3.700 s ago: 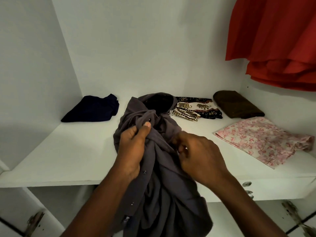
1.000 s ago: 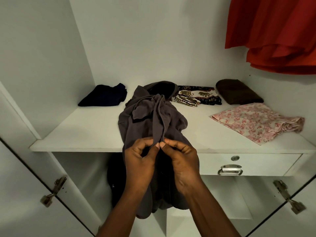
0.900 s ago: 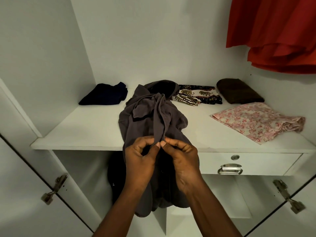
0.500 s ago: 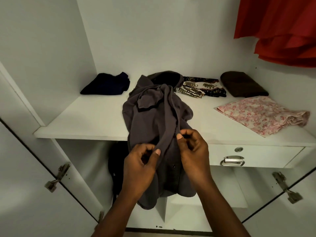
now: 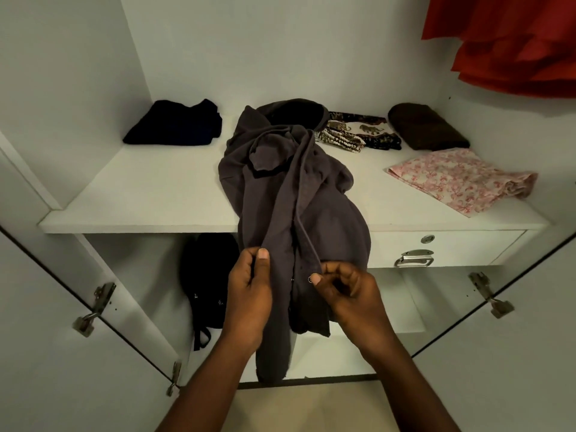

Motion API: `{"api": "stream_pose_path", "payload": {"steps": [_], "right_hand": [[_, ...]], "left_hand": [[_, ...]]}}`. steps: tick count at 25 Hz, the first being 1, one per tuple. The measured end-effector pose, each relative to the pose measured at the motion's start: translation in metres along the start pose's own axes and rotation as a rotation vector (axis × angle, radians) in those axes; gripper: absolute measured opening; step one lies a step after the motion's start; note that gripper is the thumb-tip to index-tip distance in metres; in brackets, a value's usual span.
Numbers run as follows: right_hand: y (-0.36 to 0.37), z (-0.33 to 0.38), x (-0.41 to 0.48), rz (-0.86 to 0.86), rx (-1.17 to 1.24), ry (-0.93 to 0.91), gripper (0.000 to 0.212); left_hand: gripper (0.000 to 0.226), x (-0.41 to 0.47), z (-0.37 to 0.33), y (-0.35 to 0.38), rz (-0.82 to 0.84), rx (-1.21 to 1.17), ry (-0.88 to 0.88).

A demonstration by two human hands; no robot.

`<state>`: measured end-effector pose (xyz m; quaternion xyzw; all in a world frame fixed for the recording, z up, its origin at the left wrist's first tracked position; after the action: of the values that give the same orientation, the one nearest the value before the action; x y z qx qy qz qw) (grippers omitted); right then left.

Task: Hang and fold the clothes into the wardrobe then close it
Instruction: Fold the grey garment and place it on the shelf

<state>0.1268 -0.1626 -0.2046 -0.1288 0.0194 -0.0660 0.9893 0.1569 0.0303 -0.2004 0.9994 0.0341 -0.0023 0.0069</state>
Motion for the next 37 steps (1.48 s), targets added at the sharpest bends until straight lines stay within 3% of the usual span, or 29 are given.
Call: {"api": "stream_pose_path", "payload": {"steps": [4,6,9,14,19,22,26,37], "right_hand": [[0.019,0.005,-0.013,0.034,0.043,0.025,0.021],[0.031,0.001,-0.017,0.025,0.116,0.052,0.019],[0.042,-0.001,-0.023,-0.089,0.203,0.058,0.014],[0.048,0.004,-0.039,-0.202,0.268,0.042,0.012],[0.056,0.001,-0.051,-0.193,0.270,0.123,0.013],[0.057,0.002,-0.056,-0.203,0.311,0.137,0.012],[0.056,0.000,-0.060,-0.253,0.410,0.155,0.011],[0.063,0.013,-0.058,-0.291,0.373,0.130,0.009]], "left_hand": [[0.022,-0.007,0.007,0.008,0.147,-0.402,-0.272],[0.024,-0.011,0.008,0.010,0.279,-0.375,-0.286],[0.048,-0.019,0.017,0.003,0.400,-0.129,-0.224],[0.012,-0.021,0.010,-0.032,0.165,0.048,0.011],[0.022,-0.026,-0.011,-0.040,0.094,0.414,0.343],[0.022,-0.030,-0.016,-0.032,0.135,0.473,0.468],[0.032,-0.034,-0.019,-0.030,0.167,0.449,0.507],[0.017,-0.029,-0.009,-0.031,0.212,0.298,0.431]]}}
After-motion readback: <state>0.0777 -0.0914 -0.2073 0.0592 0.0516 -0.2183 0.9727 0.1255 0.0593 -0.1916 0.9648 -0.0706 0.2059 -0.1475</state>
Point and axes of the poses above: each hand's wrist, its own x-axis towards the middle knuckle, its own y-axis out of the palm, z = x × y, the point moved 8 cm from there along x, towards the middle knuckle, and after that the axes turned 5 degrees about z, right-handed, at the moved point
